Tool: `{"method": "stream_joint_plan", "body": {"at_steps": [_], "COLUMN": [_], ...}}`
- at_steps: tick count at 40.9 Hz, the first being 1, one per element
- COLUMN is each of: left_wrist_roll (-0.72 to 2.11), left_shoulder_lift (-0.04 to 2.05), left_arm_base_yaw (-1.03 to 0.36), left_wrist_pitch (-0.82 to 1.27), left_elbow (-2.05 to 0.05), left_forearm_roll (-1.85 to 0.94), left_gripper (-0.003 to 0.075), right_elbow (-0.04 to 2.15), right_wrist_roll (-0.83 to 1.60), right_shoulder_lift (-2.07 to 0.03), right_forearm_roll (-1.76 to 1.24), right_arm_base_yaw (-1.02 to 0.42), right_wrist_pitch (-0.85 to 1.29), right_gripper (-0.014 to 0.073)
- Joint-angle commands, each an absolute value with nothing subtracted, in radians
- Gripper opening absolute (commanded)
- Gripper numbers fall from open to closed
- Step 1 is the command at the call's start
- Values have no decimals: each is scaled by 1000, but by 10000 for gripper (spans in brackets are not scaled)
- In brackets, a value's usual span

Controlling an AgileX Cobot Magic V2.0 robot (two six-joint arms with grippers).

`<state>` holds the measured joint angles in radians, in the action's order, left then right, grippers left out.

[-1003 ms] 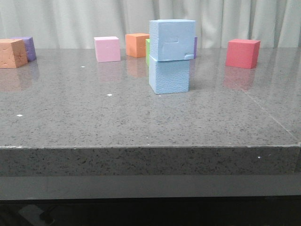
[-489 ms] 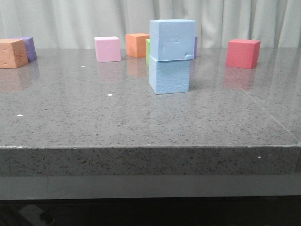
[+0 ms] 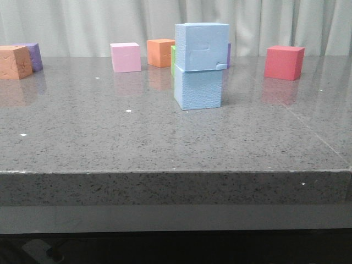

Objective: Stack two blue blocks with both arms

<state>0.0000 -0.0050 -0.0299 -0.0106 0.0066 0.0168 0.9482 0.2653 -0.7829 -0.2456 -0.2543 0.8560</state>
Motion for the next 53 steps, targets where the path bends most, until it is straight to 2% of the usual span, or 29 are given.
{"method": "stream_joint_plan", "body": {"at_steps": [1,13,28,41,53], "left_wrist_roll": [0,0,0,0,0], "left_shoulder_lift": [-22,-22,-22,-22,-22], "left_arm_base_yaw": [-27,-27,-27,-27,-27], "left_wrist_pitch": [-85,-85,-85,-85,-85], "left_elbow": [9,9,9,9,9], "left_forearm_roll": [8,8,8,8,8], "left_gripper": [-20,-20,-20,-20,-20], "right_elbow": [919,569,173,-24,-21], "right_wrist_roll": [273,273,273,273,273], "right_shoulder_lift": [-717,-414,-58,28,28], "right_forearm_roll": [-235,-235,-265,-305,-303], "right_arm_base_yaw": [-184,-26,26,27,27], "right_wrist_pitch": [741,371,164,-22,14], "right_gripper": [-67,-67,-67,-67,-67]}}
